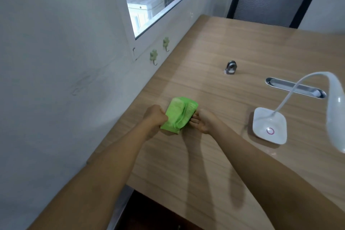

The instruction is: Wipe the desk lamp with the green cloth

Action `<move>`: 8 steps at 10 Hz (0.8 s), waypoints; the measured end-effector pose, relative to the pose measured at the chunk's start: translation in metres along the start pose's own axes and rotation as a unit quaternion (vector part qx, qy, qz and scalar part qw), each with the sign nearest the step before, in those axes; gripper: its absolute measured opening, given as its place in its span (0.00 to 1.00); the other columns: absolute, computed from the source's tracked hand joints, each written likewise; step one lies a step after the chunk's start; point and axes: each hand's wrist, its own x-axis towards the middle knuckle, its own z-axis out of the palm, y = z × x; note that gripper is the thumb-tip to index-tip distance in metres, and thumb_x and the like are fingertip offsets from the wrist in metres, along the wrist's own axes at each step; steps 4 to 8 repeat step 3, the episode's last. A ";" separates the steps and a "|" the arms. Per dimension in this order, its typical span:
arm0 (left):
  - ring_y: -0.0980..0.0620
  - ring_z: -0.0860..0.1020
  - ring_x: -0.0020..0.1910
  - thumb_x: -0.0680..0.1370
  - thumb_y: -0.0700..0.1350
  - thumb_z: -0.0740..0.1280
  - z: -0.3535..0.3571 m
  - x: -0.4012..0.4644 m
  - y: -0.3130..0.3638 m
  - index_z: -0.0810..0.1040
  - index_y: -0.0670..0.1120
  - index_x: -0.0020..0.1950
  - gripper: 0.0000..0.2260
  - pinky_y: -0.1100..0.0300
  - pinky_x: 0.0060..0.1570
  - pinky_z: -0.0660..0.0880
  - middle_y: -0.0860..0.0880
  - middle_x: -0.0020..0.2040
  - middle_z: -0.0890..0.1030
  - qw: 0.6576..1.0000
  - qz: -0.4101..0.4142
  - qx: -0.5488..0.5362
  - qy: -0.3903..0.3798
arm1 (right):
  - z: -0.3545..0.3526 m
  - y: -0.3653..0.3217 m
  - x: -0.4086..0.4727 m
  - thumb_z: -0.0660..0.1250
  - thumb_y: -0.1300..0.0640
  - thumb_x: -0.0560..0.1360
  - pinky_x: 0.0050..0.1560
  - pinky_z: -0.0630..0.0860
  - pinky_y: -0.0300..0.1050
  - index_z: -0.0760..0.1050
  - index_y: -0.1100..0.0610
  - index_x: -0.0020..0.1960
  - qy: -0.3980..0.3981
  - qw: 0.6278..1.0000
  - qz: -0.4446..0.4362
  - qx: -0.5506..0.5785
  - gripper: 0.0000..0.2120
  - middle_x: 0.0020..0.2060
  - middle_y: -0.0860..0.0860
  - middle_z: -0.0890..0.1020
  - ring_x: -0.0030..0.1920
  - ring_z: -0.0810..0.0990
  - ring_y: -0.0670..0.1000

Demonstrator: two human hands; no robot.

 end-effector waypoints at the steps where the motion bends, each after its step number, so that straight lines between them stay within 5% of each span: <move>1: 0.45 0.80 0.54 0.72 0.41 0.66 -0.005 0.003 0.020 0.82 0.42 0.49 0.09 0.58 0.52 0.74 0.40 0.53 0.83 0.999 0.019 -0.010 0.049 | -0.023 0.001 -0.008 0.52 0.64 0.80 0.61 0.73 0.47 0.72 0.61 0.60 0.049 0.998 -0.037 -0.004 0.14 0.48 0.55 0.79 0.58 0.77 0.56; 2: 0.41 0.77 0.61 0.74 0.41 0.64 -0.005 0.005 0.053 0.78 0.40 0.62 0.17 0.56 0.59 0.72 0.39 0.62 0.79 0.992 0.079 -0.011 0.098 | -0.061 0.001 -0.031 0.58 0.63 0.76 0.53 0.76 0.45 0.77 0.59 0.57 0.140 0.970 -0.149 -0.127 0.14 0.47 0.53 0.80 0.49 0.79 0.52; 3: 0.38 0.73 0.64 0.76 0.44 0.63 0.011 -0.006 0.090 0.75 0.41 0.64 0.18 0.52 0.62 0.70 0.38 0.64 0.76 0.978 0.175 0.036 0.109 | -0.109 0.005 -0.069 0.58 0.61 0.76 0.63 0.70 0.44 0.76 0.60 0.61 0.258 0.887 -0.250 -0.291 0.15 0.58 0.54 0.81 0.60 0.77 0.53; 8: 0.38 0.73 0.64 0.76 0.44 0.63 0.011 -0.006 0.090 0.75 0.41 0.64 0.18 0.52 0.62 0.70 0.38 0.64 0.76 0.978 0.175 0.036 0.109 | -0.109 0.005 -0.069 0.58 0.61 0.76 0.63 0.70 0.44 0.76 0.60 0.61 0.258 0.887 -0.250 -0.291 0.15 0.58 0.54 0.81 0.60 0.77 0.53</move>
